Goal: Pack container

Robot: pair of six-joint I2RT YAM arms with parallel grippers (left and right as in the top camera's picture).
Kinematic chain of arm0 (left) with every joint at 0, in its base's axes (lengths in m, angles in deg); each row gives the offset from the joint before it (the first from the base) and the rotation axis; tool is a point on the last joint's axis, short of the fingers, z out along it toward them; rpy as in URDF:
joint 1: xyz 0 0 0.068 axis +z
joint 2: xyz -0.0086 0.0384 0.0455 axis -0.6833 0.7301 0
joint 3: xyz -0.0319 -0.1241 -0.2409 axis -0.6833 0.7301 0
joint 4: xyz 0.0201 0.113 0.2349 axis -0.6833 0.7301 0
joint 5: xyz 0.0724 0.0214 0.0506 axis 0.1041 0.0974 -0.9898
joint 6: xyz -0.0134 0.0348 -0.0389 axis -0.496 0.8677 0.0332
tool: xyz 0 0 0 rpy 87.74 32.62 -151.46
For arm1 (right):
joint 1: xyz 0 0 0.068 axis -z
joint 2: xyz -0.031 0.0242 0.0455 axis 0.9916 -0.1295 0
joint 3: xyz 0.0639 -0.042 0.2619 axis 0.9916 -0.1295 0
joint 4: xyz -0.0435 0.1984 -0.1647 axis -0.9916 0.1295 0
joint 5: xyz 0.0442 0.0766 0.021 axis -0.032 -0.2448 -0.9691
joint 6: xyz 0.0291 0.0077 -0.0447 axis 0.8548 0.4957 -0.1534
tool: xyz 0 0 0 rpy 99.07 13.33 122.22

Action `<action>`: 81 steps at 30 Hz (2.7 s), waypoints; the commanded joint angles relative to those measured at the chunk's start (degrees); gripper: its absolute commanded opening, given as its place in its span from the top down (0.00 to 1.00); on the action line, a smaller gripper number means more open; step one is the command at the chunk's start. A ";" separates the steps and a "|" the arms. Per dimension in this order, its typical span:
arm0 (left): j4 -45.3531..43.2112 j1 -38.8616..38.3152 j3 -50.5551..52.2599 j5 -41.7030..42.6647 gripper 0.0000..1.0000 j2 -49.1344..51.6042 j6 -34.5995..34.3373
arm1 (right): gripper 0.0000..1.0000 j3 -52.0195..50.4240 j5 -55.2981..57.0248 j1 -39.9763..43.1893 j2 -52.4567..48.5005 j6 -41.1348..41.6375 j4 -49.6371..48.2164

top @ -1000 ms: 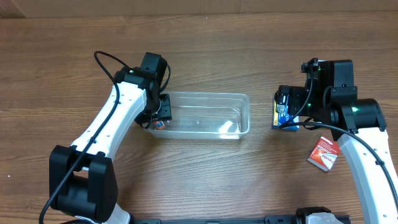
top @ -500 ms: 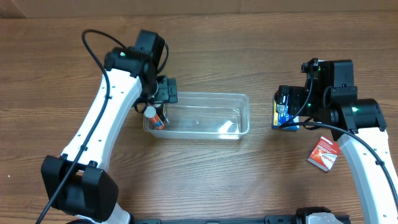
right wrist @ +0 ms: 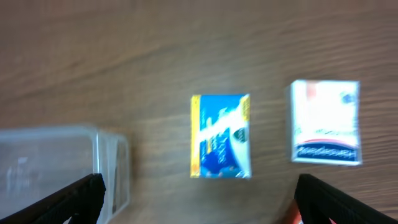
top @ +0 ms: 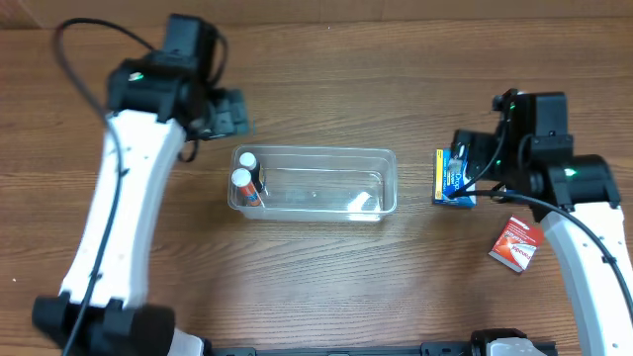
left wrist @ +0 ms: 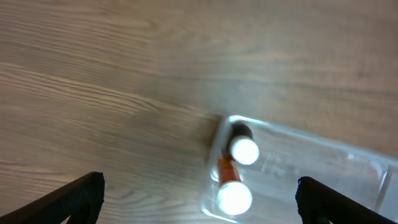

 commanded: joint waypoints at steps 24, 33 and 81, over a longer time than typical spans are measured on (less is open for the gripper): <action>-2.54 19.45 4.74 7.65 0.00 -8.76 2.86 | 0.00 5.49 -3.30 3.21 -36.00 -3.28 -0.68; -2.51 19.45 4.85 7.67 0.00 -8.76 3.04 | 0.00 3.74 -3.30 3.21 -40.19 -3.26 -3.32; -1.92 19.45 4.85 7.65 0.00 -8.76 3.06 | 0.30 15.28 -1.64 -29.11 -18.73 15.72 4.96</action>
